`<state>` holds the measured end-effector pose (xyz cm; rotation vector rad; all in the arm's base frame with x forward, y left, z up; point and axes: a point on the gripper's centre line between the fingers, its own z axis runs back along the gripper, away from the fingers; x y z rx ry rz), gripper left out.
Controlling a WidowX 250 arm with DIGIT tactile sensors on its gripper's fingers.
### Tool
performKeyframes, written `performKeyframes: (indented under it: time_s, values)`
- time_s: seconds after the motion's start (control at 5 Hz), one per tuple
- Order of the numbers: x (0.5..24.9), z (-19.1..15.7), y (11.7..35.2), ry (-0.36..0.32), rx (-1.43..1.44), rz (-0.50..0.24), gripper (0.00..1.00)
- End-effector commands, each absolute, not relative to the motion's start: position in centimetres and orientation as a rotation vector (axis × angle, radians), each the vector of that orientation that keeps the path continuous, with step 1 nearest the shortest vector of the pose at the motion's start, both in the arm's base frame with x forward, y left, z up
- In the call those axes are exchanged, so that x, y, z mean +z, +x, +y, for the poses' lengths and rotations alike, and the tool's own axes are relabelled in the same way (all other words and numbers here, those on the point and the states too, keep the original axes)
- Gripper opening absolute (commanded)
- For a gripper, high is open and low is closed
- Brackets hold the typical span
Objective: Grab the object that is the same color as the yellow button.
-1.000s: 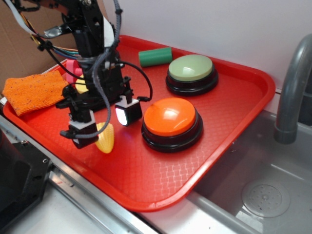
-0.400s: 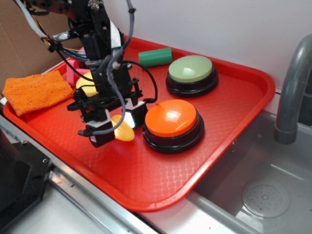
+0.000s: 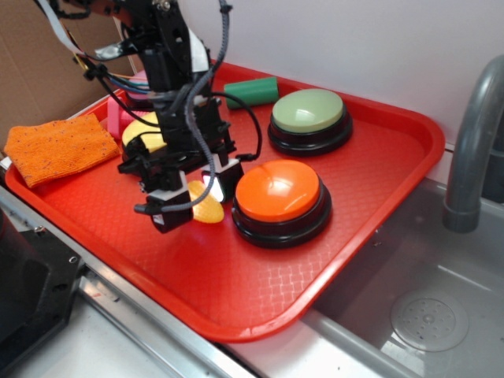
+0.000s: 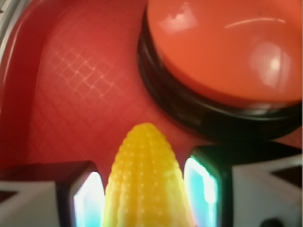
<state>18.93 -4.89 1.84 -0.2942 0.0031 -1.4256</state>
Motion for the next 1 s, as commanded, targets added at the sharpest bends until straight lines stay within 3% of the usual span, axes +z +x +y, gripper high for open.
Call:
performKeyframes:
  time_s: [0.0, 0.2, 0.4, 0.6, 0.8]
  values:
    - [8.6, -4.2, 19.6, -0.189, -1.046, -0.068, 0.0]
    - [13.5, -4.3, 20.0, -0.18, -0.793, -0.031, 0.0]
    - [16.6, -4.1, 19.7, -0.17, -0.543, -0.033, 0.0]
    - [18.1, -3.5, 19.3, -0.167, -0.293, -0.056, 0.0]
    - [18.6, -3.1, 19.4, -0.108, -0.052, 0.011, 0.0]
